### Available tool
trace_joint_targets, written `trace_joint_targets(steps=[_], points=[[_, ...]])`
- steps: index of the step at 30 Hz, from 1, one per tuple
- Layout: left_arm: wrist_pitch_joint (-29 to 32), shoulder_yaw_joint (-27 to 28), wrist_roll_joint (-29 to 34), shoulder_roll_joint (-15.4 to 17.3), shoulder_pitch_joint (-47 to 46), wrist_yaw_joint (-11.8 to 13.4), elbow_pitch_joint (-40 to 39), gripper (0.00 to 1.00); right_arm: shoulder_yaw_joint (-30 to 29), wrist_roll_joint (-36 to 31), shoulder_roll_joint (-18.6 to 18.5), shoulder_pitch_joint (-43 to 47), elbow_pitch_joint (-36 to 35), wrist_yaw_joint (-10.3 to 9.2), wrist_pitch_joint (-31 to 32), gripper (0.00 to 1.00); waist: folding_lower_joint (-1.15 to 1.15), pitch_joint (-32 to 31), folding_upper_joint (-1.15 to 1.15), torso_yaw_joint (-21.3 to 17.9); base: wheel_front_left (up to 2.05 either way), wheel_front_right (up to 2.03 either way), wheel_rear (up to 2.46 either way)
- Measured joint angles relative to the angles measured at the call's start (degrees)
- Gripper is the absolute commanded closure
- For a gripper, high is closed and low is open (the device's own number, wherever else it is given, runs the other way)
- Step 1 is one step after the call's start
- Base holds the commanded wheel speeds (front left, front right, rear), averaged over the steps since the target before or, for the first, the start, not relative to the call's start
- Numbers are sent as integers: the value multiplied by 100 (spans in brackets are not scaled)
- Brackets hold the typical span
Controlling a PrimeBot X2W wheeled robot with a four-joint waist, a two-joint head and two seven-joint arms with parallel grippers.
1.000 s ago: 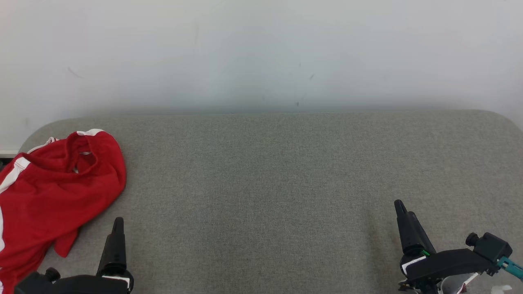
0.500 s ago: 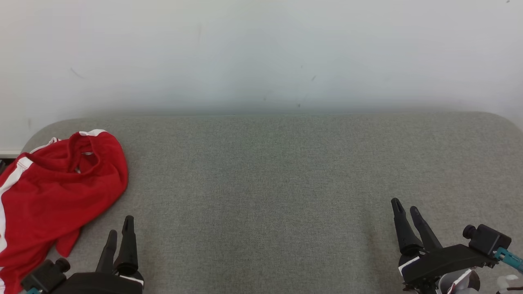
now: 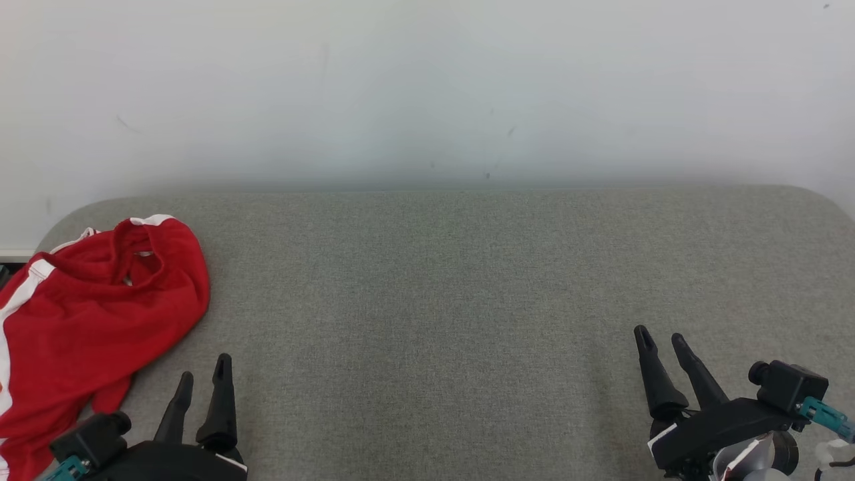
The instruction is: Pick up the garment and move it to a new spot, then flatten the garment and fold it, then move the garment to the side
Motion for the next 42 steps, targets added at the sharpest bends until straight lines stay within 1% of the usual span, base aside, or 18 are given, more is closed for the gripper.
trace_joint_targets(steps=[5, 9, 11, 15, 33, 42], points=[[89, -75, 179, 77, 0, 57, -58, 0, -8, -243, -5, 0, -3, 0, 100, 0, 0, 5, 0, 10, 0, 0, 0], [85, -116, 371, 138, -2, 157, -103, 0, -26, -420, -9, -3, -5, 0, 104, 0, 0, 16, 0, 12, 0, 0, 0], [63, -144, 563, 212, -24, 269, -149, 0, -57, -581, -12, -8, -8, 0, 105, 0, 0, 30, 0, 12, 0, 0, 0], [55, -182, 749, 269, -65, 349, -199, 0, -76, -772, -16, -33, -24, 0, 105, 0, 0, 45, 0, 8, 0, 0, 0], [-23, -369, 1196, 372, -62, 503, -392, 0, -47, -1472, -33, -110, 7, 0, 13, 0, 0, 89, 0, 12, 0, 0, 0], [-74, -471, 1427, 424, -63, 573, -419, 0, 27, -1704, -38, -168, 66, 0, -29, 0, 0, 83, 0, 15, 0, 0, 0]])
